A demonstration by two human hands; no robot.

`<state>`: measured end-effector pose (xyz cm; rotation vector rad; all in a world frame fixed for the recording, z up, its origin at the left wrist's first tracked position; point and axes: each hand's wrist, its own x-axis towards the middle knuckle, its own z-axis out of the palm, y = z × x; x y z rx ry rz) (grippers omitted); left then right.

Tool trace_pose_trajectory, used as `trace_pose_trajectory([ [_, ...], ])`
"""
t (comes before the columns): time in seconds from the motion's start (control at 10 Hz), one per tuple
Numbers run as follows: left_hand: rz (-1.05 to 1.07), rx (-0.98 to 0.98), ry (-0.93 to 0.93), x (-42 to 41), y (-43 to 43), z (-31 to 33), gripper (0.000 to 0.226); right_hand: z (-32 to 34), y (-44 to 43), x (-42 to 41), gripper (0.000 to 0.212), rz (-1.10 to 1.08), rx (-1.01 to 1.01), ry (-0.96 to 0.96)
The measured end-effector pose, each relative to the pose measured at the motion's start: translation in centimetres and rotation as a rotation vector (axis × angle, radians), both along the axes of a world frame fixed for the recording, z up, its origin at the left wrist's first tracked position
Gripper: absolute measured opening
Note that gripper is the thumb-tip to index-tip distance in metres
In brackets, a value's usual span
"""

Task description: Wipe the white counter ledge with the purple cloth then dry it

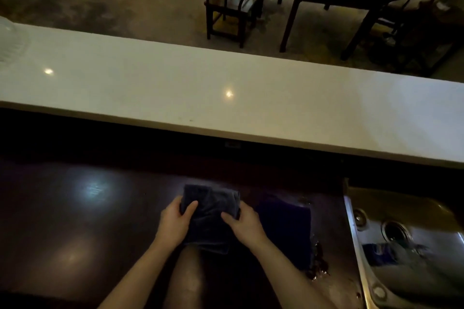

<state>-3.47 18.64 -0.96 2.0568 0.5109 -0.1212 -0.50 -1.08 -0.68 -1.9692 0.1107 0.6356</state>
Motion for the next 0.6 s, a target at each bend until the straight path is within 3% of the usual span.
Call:
trace_pose_trajectory([
  [0.3,-0.075,0.189,0.098,-1.3,-0.4,-1.3,0.036,-1.4,1.3,-0.8,0.043,0.094,-0.421,-0.119],
  [0.5,-0.193,0.338,0.164,-0.9,-0.1,-0.5,0.062,-0.4,0.9,-0.9,0.046,0.18,-0.517,-0.168],
  [0.6,-0.248,0.55,0.132,0.4,0.1,1.7,0.062,1.0,-0.4,-0.9,0.036,0.183,-0.522,-0.258],
])
